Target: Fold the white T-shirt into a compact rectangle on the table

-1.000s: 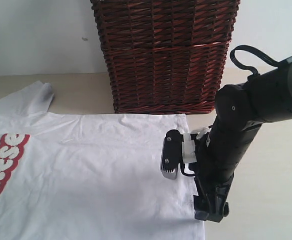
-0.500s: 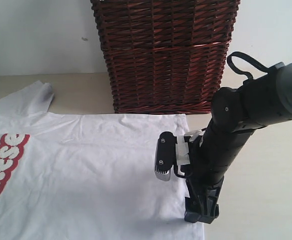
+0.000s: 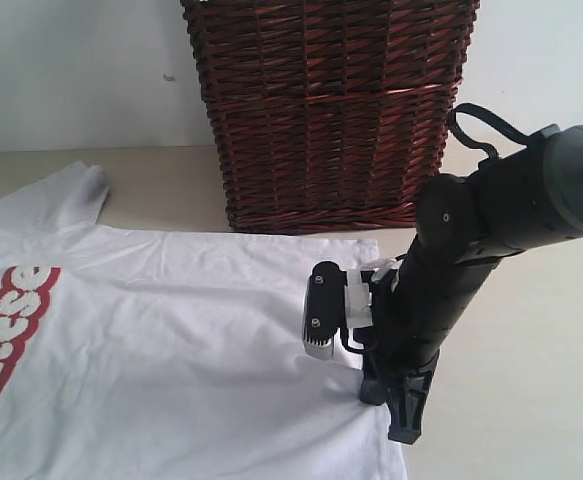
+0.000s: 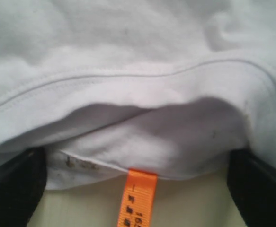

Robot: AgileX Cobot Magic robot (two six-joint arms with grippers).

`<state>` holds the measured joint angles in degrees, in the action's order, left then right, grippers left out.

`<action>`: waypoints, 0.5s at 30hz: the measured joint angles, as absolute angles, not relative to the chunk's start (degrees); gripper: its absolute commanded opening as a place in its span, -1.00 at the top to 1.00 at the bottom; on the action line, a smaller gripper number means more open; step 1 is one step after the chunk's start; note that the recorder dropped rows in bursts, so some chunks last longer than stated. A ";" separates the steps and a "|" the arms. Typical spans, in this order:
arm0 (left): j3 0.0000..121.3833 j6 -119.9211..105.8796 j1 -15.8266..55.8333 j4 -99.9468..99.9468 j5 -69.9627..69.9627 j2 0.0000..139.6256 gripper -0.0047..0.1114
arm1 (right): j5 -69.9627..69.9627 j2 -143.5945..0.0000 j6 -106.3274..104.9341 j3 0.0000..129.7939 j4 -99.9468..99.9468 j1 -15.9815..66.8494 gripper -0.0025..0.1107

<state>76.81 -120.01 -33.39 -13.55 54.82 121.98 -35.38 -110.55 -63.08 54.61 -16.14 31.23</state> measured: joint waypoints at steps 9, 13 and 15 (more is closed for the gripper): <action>76.81 -119.90 -33.39 -13.55 54.82 121.98 -0.89 | -34.34 -109.20 -56.84 54.61 -10.59 31.68 0.96; 76.81 -119.90 -33.39 -13.55 54.82 121.98 -0.89 | -33.75 -109.10 -56.72 54.41 -10.20 31.68 0.96; 76.81 -119.90 -33.39 -13.55 54.82 121.98 -0.89 | -33.54 -108.98 -56.62 54.41 -10.10 31.68 0.96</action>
<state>76.81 -119.90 -33.39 -13.55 54.82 121.98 -33.54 -108.98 -56.62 54.41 -10.10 31.68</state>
